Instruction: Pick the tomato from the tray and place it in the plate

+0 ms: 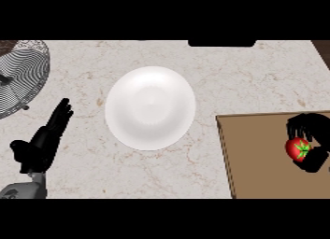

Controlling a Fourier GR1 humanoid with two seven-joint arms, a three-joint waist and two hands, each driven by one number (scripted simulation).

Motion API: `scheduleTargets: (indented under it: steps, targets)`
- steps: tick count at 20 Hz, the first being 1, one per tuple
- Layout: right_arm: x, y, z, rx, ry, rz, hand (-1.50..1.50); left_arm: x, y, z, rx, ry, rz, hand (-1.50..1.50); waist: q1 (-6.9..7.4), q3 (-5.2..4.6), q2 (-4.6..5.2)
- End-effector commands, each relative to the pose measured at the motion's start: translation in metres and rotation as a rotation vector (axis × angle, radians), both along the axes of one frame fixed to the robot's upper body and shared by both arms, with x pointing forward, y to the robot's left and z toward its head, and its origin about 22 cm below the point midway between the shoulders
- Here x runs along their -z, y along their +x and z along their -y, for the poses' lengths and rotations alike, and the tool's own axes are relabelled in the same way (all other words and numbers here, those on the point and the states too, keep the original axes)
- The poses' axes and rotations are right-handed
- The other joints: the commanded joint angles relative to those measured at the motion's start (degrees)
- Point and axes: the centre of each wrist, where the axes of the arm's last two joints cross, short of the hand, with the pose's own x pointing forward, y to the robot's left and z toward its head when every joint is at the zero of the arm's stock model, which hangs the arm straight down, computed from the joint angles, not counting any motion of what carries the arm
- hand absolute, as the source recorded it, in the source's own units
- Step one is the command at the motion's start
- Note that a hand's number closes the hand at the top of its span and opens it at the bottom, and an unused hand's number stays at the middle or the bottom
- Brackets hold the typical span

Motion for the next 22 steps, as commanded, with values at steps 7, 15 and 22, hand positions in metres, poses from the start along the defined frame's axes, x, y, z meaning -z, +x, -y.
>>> scheduleTargets:
  steps: [7,15,22]
  targets:
    - [0.006,-0.037,-0.056,0.115,0.031,0.300,1.50,0.001,-0.012,-0.013,-0.040,-0.002,-0.010,0.00,-0.57,1.43,0.20]
    - [-0.070,-0.063,-0.074,0.048,0.086,0.468,1.50,0.025,-0.020,-0.009,-0.009,0.003,0.008,0.00,-0.22,1.41,0.56]
    - [-0.122,-0.076,-0.095,0.042,0.139,0.699,1.50,-0.002,0.002,0.001,-0.001,-0.006,0.015,0.00,0.07,1.44,0.57]
